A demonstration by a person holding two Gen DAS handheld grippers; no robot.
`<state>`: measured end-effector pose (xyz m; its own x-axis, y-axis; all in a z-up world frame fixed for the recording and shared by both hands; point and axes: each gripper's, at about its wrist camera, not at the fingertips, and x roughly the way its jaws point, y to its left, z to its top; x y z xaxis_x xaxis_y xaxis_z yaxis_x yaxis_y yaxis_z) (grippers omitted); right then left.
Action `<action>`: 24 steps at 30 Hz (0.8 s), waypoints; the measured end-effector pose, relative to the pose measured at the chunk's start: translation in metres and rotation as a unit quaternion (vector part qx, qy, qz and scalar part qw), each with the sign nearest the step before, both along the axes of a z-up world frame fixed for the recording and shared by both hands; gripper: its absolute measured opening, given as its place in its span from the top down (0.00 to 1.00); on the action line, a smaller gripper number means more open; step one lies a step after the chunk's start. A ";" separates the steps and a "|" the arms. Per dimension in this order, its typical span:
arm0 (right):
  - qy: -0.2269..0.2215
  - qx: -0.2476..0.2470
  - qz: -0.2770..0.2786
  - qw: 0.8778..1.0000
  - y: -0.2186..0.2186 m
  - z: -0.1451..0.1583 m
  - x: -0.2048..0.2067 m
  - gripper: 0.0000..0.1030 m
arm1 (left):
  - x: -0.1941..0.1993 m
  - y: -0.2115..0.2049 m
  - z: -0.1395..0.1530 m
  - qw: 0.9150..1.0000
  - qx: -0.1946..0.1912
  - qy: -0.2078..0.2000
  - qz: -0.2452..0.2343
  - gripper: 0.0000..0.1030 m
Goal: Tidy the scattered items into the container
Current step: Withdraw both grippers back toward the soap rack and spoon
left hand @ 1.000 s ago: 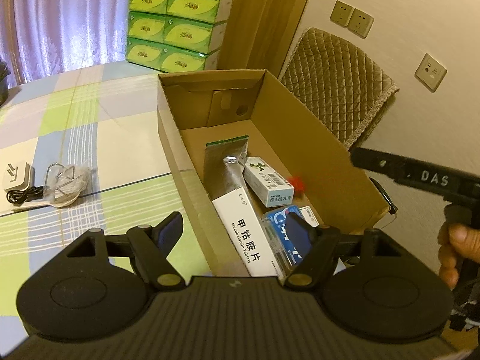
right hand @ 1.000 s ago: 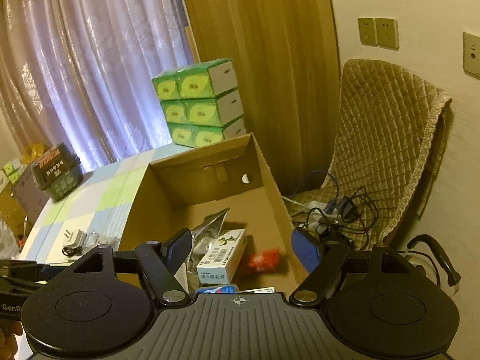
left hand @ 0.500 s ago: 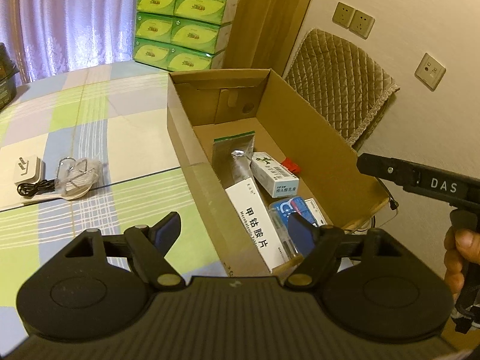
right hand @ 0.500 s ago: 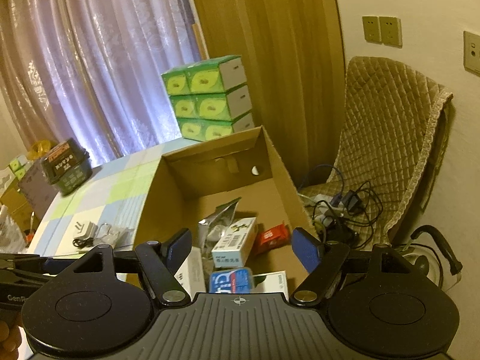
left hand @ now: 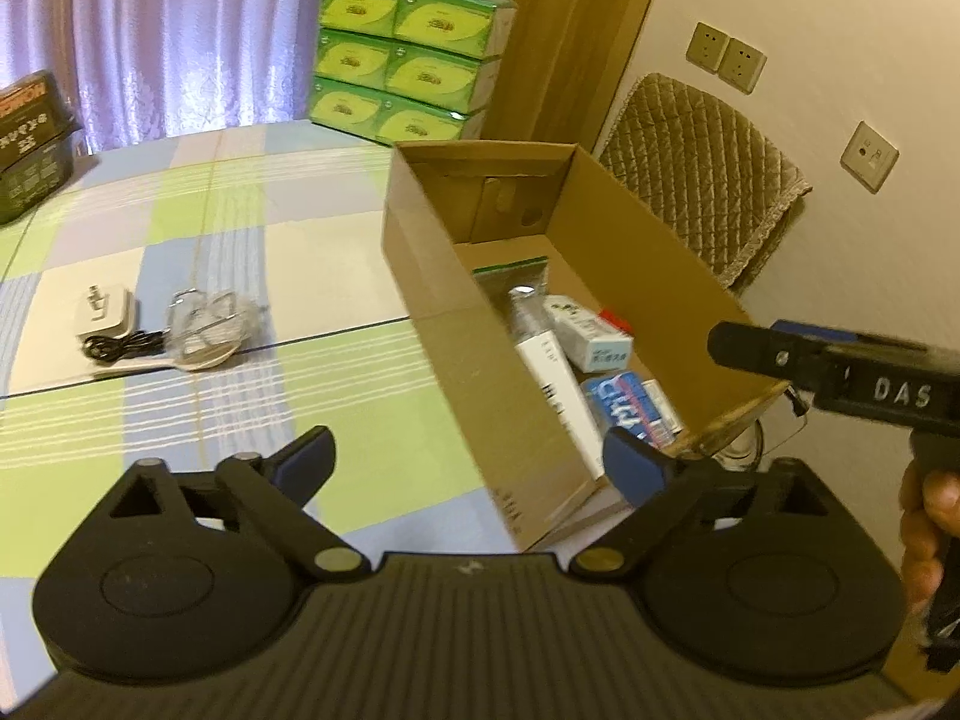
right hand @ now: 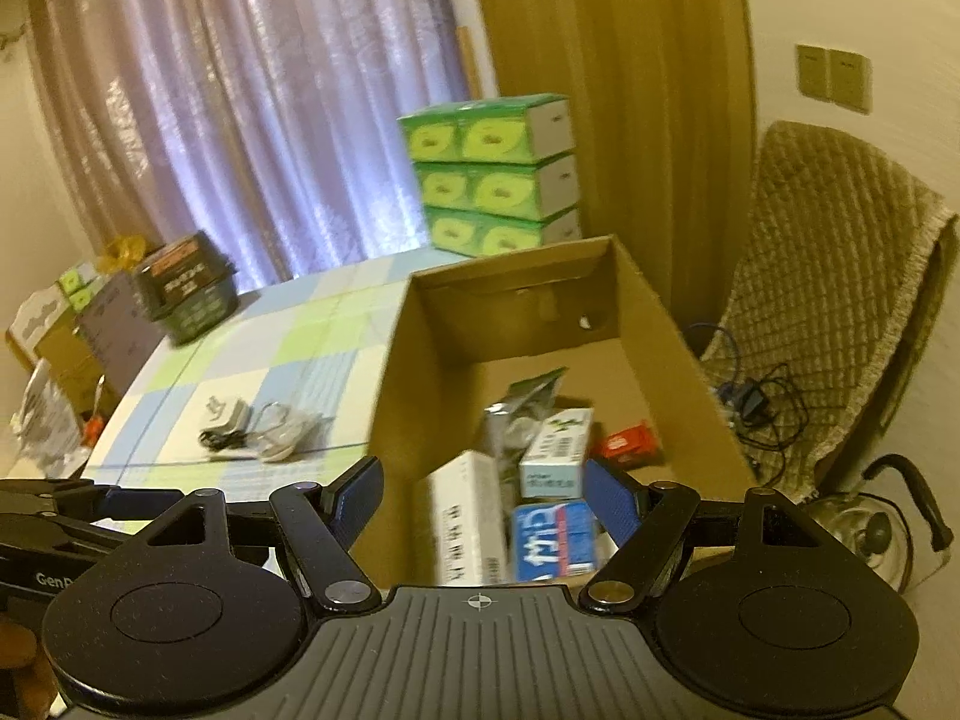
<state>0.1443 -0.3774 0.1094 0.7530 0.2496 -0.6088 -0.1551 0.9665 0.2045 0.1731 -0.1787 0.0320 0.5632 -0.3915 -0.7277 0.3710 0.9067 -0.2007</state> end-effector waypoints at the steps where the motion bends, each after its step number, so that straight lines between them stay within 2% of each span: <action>1: 0.000 -0.002 0.006 1.000 0.006 0.000 -0.001 0.23 | -0.002 0.007 -0.003 1.000 0.003 0.000 0.005 0.03; 5: 0.003 -0.009 0.031 0.999 0.030 -0.002 0.002 0.23 | -0.005 0.041 -0.015 0.999 0.019 0.007 0.026 0.02; 10: 0.006 -0.024 0.073 0.997 0.065 -0.006 0.008 0.23 | -0.005 0.086 -0.032 0.997 0.067 0.005 0.044 0.01; 16: 0.012 -0.044 0.122 0.991 0.112 -0.015 0.022 0.23 | 0.004 0.142 -0.053 0.992 0.098 0.011 0.075 0.01; 24: 0.020 -0.068 0.171 0.983 0.172 -0.035 0.052 0.23 | 0.027 0.188 -0.083 0.988 0.133 0.005 0.082 0.01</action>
<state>0.1967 -0.2053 0.0747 0.6140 0.3983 -0.6814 -0.4697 0.8782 0.0901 0.2003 0.0088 -0.0515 0.5958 -0.0899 -0.7981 0.2147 0.9754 0.0504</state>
